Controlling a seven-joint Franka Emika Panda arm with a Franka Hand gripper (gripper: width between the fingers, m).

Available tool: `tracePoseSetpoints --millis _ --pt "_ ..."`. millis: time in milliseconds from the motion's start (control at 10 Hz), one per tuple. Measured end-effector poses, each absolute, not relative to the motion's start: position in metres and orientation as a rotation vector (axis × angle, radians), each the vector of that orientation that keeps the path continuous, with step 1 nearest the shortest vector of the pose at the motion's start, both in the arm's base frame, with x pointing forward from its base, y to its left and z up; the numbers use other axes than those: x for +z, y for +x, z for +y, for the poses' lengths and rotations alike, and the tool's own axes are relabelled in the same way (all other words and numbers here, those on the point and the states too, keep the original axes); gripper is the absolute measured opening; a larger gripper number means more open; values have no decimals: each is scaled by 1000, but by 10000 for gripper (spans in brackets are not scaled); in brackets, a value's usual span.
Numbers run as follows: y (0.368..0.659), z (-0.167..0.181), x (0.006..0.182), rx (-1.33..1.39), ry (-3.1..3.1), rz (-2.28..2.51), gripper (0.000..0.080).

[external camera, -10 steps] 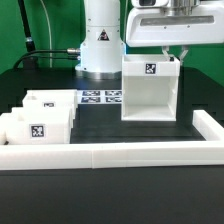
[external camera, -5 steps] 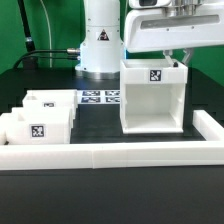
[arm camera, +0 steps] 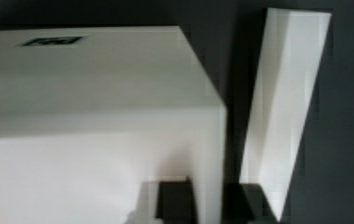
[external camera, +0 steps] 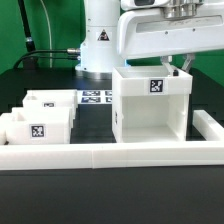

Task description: Assemble drawer

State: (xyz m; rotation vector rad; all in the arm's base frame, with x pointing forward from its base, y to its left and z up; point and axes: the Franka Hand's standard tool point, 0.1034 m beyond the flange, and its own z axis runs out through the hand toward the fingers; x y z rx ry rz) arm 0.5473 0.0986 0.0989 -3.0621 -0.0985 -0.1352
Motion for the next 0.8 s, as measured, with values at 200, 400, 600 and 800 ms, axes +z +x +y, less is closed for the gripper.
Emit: tracePoseSetpoints --millis 200,400,600,800 --pt "548 99 99 -136 -3062 -99 38" --pt "548 99 99 -137 -3062 -99 38" --pt "548 99 99 -137 -3062 -74 38" --pt "550 95 99 -149 -3057 -12 38"
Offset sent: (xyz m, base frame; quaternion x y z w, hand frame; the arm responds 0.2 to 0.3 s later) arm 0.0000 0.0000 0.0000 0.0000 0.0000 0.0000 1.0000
